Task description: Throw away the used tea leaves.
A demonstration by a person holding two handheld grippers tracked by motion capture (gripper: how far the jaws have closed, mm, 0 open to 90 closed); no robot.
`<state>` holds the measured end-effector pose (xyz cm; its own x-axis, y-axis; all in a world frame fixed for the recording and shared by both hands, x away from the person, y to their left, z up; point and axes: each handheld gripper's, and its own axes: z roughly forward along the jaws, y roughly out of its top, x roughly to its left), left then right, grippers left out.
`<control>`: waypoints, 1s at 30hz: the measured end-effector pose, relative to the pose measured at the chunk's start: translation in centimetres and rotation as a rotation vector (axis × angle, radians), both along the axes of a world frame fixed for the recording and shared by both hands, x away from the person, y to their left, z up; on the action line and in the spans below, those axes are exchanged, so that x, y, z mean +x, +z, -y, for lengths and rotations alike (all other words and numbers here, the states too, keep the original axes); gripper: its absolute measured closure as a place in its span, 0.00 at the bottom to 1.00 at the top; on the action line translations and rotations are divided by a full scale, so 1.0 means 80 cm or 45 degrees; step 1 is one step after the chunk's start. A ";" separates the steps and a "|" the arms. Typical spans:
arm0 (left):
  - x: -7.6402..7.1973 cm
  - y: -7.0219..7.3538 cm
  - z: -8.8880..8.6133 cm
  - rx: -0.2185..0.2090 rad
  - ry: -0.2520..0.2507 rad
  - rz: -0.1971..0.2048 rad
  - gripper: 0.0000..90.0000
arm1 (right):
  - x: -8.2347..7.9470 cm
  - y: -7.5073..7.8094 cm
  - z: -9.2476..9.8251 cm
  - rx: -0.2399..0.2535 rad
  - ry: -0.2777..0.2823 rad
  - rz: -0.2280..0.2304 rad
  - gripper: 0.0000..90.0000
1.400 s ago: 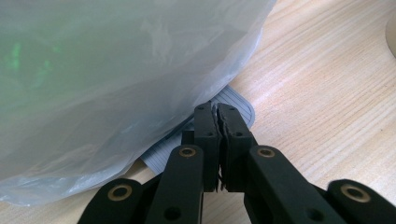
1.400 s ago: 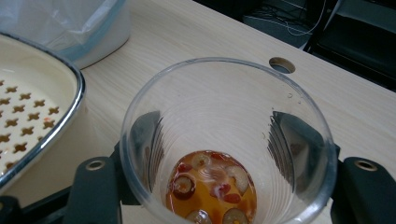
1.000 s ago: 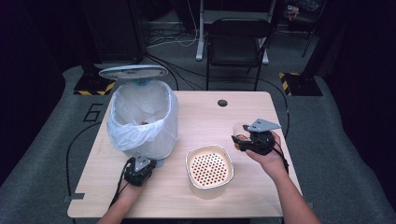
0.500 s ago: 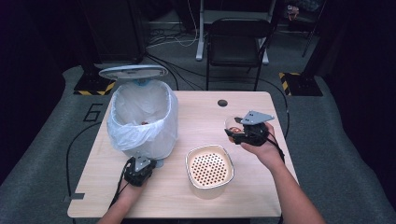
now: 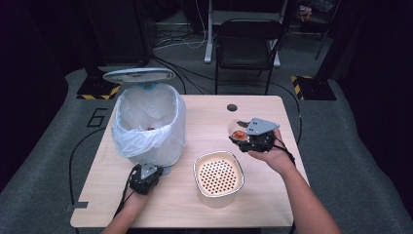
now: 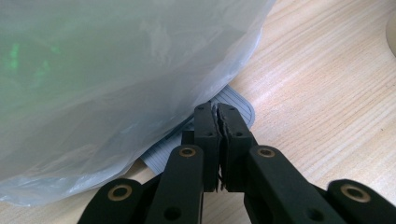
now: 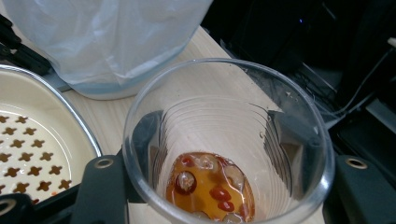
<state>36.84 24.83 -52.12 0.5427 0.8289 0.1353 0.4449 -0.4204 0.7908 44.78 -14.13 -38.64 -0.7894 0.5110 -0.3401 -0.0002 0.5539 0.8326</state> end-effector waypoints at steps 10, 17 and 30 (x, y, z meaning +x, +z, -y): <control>0.000 0.000 0.000 0.012 -0.005 -0.001 0.96 | -0.009 -0.001 -0.011 0.001 0.124 0.183 0.42; 0.000 0.000 0.000 0.007 0.000 0.003 0.96 | -0.025 -0.001 -0.019 -0.059 0.180 0.325 0.43; -0.001 0.000 0.000 0.021 -0.003 0.004 0.97 | -0.052 0.002 -0.029 -0.201 0.219 0.565 0.43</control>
